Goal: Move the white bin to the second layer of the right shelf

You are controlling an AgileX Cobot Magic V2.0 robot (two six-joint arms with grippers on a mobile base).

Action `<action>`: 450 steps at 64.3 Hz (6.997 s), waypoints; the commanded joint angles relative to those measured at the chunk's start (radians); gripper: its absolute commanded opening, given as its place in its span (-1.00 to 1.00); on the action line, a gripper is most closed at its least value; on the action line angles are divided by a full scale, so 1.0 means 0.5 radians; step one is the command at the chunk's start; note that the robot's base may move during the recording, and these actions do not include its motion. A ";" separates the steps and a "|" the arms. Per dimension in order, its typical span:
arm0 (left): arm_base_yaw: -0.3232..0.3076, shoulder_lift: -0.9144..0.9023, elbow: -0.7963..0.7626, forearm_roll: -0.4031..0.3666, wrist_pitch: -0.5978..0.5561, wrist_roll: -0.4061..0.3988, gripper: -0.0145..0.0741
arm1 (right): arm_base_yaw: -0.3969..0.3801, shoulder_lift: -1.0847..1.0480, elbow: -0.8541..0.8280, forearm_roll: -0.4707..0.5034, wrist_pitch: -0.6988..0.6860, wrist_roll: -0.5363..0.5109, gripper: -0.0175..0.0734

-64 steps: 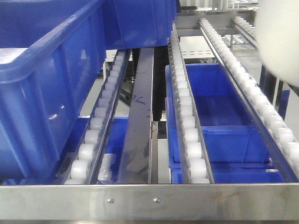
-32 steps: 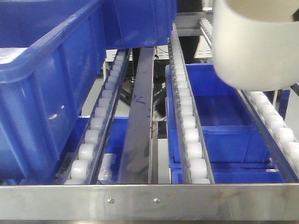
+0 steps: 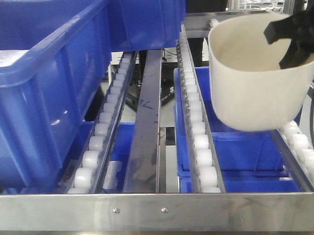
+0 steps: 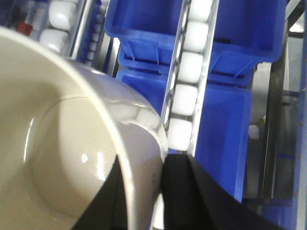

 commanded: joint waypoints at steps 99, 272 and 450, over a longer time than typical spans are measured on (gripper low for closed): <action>-0.007 -0.028 0.074 -0.011 -0.168 -0.007 -0.48 | -0.011 0.196 -0.074 0.079 -0.163 0.001 -0.54; -0.007 -0.028 0.074 -0.011 -0.168 -0.007 -0.48 | -0.271 -1.887 0.933 0.079 -0.262 0.001 -0.55; -0.007 -0.028 0.074 -0.011 -0.168 -0.007 -0.48 | -0.271 -2.971 1.823 0.028 -0.495 -0.029 -0.55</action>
